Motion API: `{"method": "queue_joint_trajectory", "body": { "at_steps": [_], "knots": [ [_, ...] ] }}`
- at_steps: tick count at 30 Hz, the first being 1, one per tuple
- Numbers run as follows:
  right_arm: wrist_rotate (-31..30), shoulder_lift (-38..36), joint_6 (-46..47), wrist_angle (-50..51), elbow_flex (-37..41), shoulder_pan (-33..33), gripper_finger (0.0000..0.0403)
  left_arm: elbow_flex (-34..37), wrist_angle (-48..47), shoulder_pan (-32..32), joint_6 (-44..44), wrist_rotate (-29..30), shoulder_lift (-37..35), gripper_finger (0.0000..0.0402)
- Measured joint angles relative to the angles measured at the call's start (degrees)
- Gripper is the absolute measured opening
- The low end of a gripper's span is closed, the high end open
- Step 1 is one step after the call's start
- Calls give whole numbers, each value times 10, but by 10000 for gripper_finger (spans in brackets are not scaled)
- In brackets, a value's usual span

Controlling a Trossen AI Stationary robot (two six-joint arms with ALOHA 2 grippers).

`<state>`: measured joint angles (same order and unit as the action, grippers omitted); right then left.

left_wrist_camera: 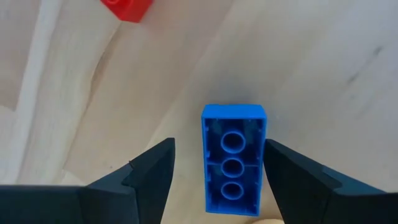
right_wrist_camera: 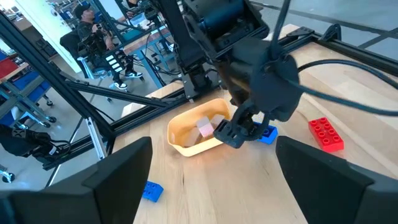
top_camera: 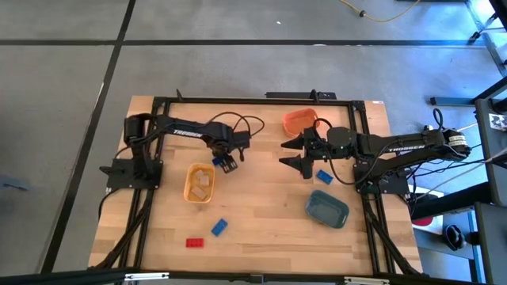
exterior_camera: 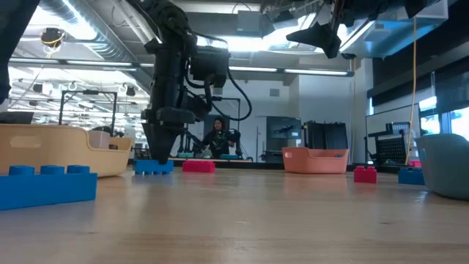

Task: Sort & place blocks by color
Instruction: Put the top left blue game piece into the orange bin

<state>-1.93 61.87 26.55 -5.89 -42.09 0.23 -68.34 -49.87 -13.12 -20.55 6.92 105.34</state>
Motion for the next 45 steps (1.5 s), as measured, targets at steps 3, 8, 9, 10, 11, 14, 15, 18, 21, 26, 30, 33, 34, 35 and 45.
{"method": "queue_joint_trajectory", "body": {
  "at_steps": [3,8,9,10,11,14,15,18,21,26,30,33,34,35,45],
  "knots": [
    [0,0,0,0,0,0,346,0,0,-11,0,-19,0,234],
    [0,0,0,0,0,0,346,0,0,-19,0,-23,0,234],
    [0,0,0,0,0,0,346,0,0,-20,1,-27,0,234],
    [0,0,0,0,0,0,346,0,0,-20,1,-33,0,234],
    [0,0,0,0,0,0,346,0,0,-20,1,-38,1,234],
    [0,0,0,0,0,0,346,1,-2,-20,1,-41,6,234],
    [0,0,0,0,0,0,346,2,1,-20,1,-42,6,234],
    [0,0,-1,2,0,0,346,17,22,-20,-3,-53,5,234],
    [0,0,0,3,0,0,346,33,31,-20,-4,-54,5,234],
    [-1,0,-1,4,0,0,346,53,40,-21,-14,-54,2,234],
    [-1,0,-2,5,0,0,346,54,56,-19,-1,-60,2,227],
    [-1,0,-2,6,0,0,346,56,70,-18,13,-75,-1,201],
    [-1,0,-2,6,0,0,346,57,74,-18,18,-76,-1,190],
    [-1,0,-2,6,0,0,346,57,77,-17,22,-75,-1,175],
    [-15,0,-2,5,0,0,346,57,92,-10,78,-60,-56,128]
  ]
}}
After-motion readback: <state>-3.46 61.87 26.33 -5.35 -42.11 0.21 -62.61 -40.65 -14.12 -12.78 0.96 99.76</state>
